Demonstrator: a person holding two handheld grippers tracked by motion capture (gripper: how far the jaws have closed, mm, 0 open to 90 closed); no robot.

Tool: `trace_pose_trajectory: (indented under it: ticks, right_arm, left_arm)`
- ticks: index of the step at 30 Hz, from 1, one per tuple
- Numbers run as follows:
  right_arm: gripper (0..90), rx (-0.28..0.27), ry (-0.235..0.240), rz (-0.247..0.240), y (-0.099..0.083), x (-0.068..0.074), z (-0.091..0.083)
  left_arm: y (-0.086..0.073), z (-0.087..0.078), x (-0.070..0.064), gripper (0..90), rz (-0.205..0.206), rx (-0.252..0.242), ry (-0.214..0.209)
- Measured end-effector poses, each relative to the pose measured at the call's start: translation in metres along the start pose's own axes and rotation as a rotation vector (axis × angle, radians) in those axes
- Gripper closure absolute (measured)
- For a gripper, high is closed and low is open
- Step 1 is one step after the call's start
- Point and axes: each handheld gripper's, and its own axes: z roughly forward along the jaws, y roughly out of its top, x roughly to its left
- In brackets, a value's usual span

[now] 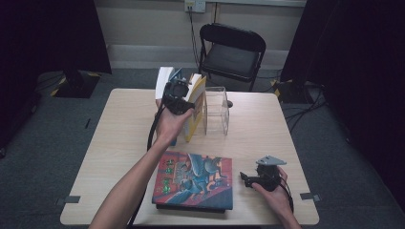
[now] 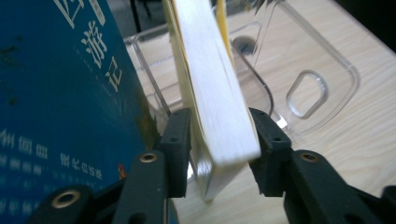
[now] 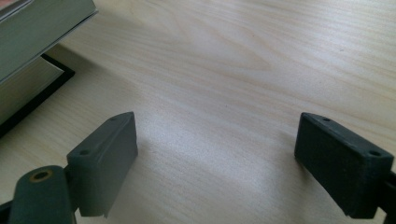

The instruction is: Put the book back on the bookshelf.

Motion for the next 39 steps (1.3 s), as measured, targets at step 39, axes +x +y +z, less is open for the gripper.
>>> trace_pose_trajectory:
  ticks: [39]
  right_arm:
    - [13.0,-0.001,0.002,-0.004,0.0,0.001,0.0]
  left_arm:
    - [-0.046,0.048,-0.017,69.1,-0.042,-0.161,0.016]
